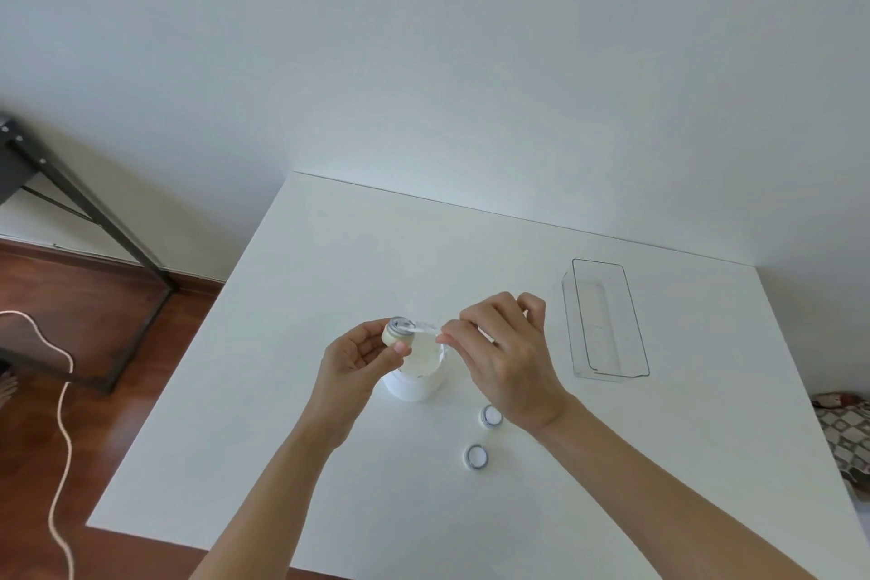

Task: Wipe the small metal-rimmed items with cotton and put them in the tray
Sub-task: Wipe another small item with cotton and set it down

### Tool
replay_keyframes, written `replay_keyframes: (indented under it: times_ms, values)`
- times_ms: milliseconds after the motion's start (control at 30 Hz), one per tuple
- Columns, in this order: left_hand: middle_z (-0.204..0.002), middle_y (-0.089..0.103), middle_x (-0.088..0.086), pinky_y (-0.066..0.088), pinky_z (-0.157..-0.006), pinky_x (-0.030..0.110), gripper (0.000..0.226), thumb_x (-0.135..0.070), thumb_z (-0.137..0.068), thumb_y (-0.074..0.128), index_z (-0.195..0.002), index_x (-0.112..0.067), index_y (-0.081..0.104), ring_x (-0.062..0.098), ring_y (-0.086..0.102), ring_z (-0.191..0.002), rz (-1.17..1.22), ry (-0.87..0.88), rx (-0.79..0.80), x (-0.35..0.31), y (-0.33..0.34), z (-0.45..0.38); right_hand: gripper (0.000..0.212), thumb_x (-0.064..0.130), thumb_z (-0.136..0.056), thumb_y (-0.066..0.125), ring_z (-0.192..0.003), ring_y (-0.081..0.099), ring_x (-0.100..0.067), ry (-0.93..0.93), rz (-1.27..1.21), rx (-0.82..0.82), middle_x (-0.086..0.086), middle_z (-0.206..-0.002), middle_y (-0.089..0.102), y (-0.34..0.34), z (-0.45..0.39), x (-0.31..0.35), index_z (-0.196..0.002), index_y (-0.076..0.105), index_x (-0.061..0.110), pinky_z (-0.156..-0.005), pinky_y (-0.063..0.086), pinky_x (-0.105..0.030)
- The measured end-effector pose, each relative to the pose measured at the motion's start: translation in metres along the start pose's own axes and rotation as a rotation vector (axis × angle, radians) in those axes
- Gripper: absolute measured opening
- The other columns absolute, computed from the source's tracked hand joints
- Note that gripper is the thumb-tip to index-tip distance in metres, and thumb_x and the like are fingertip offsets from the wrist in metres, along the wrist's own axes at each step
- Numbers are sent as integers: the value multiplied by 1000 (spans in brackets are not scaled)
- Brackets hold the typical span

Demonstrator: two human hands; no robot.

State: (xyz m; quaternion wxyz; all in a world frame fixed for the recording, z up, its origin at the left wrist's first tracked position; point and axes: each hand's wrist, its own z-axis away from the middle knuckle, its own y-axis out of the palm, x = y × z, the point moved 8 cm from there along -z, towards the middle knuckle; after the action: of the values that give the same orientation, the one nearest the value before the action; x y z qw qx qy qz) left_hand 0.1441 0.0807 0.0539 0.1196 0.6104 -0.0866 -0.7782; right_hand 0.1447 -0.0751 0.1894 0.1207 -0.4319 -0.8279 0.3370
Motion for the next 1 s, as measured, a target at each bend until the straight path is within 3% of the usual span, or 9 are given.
replay_keyframes:
  times_ms: [267,433,600,700,767,900,1000]
  values:
    - [-107,78,5,56,-95,30,36,-26,-78,76,-113,-17,72,24,74,-105,-3,0,-7,0,-4,1,22,26,-88,70,-64,54,-18,43,-19,-1,7,-68,59,-5,3,-7,-67,67,20,-74,29,-32]
    - [-111,77,5,52,-99,39,29,-22,-81,79,-110,-21,73,23,73,-107,-3,-10,-58,3,-18,5,19,25,-92,62,-72,52,-16,294,-137,87,6,-75,58,11,10,-30,-75,68,21,-79,25,-30]
    - [-116,75,-1,50,-99,37,34,-33,-75,79,-108,-30,74,23,72,-110,7,-22,-60,5,-28,11,16,26,-85,69,-69,54,-21,300,-75,355,6,-71,58,57,18,-27,-70,68,20,-75,24,-31]
    - [-119,74,2,56,-91,29,29,-11,-90,73,-115,-25,70,25,73,-109,19,-23,-72,12,-34,12,20,26,-80,76,-67,54,-22,247,-33,567,5,-66,57,88,22,-12,-64,66,18,-73,23,-32]
    - [-117,74,5,58,-84,25,33,-9,-89,70,-120,-18,64,27,74,-106,51,-29,-86,14,-37,13,21,25,-78,77,-68,54,-23,214,1,669,4,-65,56,104,25,-4,-62,64,18,-73,23,-32]
    - [-110,76,4,58,-81,24,40,-19,-78,73,-116,-12,62,30,73,-105,95,-26,-93,12,-37,15,20,23,-97,51,-92,49,-24,190,-54,879,-2,-89,58,136,42,5,-88,67,13,-85,21,-33]
    - [-112,75,3,58,-82,24,37,-21,-79,72,-115,-14,67,28,74,-104,77,-25,-94,12,-37,16,24,26,-100,47,-93,49,-25,273,-85,961,-3,-92,57,142,51,2,-91,65,14,-83,23,-34]
